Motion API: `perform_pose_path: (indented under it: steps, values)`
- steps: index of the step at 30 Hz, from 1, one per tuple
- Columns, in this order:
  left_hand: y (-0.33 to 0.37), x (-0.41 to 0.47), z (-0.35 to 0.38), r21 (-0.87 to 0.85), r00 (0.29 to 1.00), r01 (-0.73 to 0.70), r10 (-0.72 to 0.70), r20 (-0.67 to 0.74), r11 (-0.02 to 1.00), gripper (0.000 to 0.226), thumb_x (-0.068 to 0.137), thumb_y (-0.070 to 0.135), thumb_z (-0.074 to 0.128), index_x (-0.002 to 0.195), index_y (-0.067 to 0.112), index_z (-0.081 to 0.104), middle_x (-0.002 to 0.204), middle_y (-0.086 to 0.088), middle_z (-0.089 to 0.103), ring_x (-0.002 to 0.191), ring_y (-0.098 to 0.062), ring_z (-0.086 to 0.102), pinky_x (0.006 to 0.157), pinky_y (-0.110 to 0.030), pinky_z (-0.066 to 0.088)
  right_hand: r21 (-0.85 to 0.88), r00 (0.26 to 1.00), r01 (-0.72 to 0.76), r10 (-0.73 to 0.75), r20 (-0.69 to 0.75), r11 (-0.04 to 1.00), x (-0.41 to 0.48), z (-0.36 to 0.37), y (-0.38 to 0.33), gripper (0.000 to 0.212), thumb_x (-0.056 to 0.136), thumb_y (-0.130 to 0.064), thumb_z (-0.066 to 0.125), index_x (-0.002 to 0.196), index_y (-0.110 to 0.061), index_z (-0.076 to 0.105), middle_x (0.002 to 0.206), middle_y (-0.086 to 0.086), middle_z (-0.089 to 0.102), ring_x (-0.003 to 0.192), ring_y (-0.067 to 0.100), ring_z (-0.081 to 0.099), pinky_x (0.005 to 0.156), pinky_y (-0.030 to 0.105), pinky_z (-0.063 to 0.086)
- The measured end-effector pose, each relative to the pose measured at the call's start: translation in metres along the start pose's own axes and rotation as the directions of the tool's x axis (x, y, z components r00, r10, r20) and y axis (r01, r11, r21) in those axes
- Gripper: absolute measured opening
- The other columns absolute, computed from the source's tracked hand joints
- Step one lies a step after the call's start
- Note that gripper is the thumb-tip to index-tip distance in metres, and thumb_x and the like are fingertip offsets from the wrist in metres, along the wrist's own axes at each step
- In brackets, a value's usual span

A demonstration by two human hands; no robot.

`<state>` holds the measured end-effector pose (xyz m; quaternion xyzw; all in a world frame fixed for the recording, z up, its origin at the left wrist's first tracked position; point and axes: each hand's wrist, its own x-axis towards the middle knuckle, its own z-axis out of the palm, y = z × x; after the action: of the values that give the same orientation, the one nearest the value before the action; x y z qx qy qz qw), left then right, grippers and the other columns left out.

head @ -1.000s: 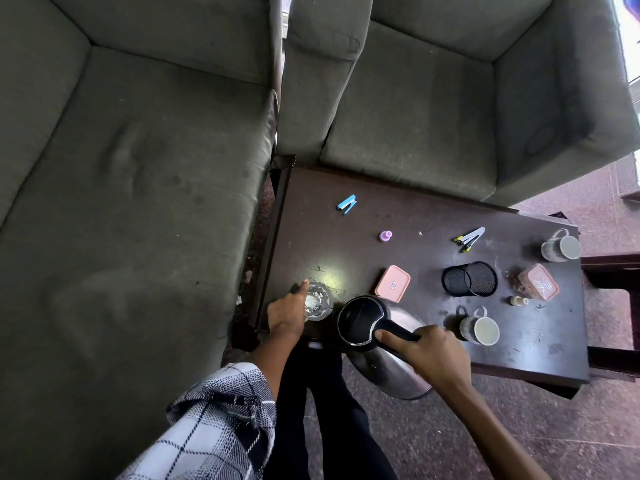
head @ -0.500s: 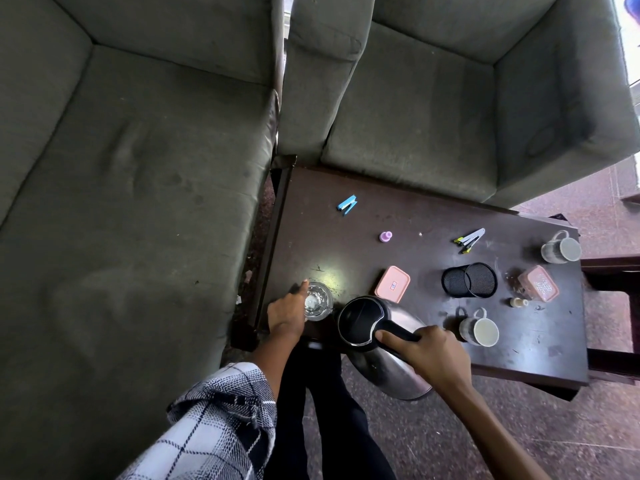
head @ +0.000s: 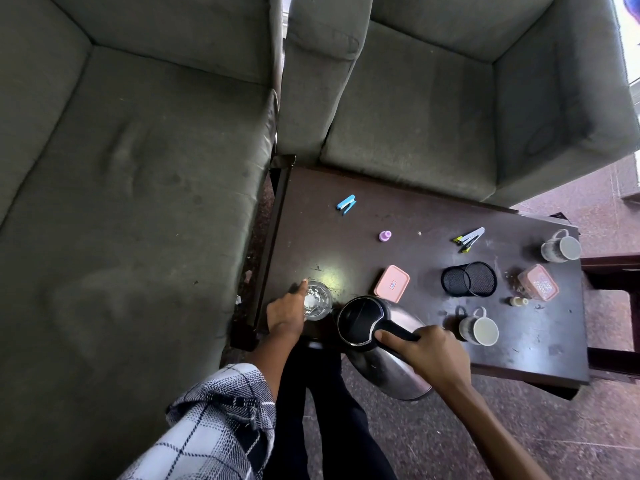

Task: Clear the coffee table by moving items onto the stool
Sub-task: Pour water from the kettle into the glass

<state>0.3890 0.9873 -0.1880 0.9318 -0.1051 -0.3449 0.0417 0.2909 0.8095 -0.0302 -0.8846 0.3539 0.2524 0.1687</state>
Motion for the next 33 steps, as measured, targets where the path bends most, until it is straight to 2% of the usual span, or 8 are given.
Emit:
perform_pose_path:
  steps: [33]
  values:
    - [-0.0002,0.0016,0.0036,-0.001,1.000,0.009,-0.009,-0.001,1.000,0.068,0.093,0.011,0.051,0.146,0.034,0.016,0.113,-0.007,0.067,0.100,-0.025,0.066,0.078,-0.033,0.049,-0.021,0.999,0.032,-0.032,0.004,0.999,0.0054,-0.0036,0.0022,0.075,0.057,-0.082,0.057,0.044,-0.009,0.040,0.045,-0.002,0.044,0.056,0.025,0.054,0.052,0.026,0.035]
